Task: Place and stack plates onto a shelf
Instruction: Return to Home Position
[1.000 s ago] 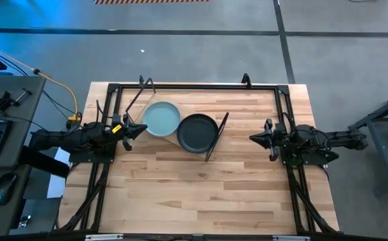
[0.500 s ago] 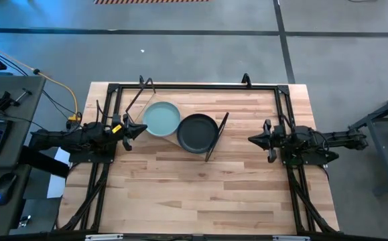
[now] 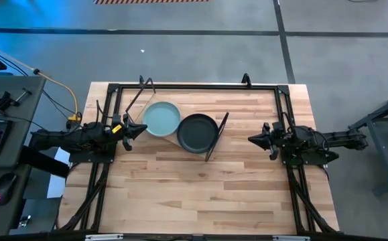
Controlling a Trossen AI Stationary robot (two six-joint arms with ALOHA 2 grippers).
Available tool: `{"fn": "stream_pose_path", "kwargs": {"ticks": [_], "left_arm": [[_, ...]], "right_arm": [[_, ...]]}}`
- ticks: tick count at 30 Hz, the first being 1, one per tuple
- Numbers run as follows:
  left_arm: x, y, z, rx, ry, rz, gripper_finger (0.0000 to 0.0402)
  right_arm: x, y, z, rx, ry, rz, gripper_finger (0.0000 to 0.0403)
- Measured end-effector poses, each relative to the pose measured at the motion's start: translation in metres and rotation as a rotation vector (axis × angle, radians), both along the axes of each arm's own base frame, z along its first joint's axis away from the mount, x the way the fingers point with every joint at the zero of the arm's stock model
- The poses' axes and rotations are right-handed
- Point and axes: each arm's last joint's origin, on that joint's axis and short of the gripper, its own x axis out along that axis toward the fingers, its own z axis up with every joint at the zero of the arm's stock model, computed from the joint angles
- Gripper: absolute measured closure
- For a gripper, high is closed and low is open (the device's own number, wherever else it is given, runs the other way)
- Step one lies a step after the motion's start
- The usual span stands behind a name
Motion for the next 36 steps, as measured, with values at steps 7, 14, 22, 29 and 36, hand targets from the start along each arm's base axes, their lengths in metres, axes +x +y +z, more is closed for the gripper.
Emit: {"fn": "stream_pose_path", "kwargs": {"ticks": [7, 14, 22, 29, 36], "left_arm": [[0.0, 0.0, 0.0, 0.0, 0.0, 0.0, 0.0401], [0.0001, -0.0024, 0.0, 0.0, -0.001, -0.025, 0.0401], [0.0002, -0.004, 0.0, 0.0, 0.0, -0.042, 0.0401], [0.0002, -0.0039, -0.0001, 0.026, 0.008, -0.039, 0.0401], [0.0007, -0.0057, -0.0008, 0.212, 0.06, -0.097, 0.0402]], "right_arm": [[-0.0007, 0.0, 0.0008, 0.002, -0.012, 0.002, 0.0403], [0.0002, 0.0001, -0.0004, 0.0, 0.003, 0.002, 0.0402], [0.0002, 0.0001, -0.0004, 0.0, 0.003, 0.002, 0.0402], [0.0002, 0.0001, -0.0004, 0.0, 0.003, 0.003, 0.0402], [0.0002, 0.0001, -0.0005, 0.0, 0.003, 0.003, 0.0402]]}}
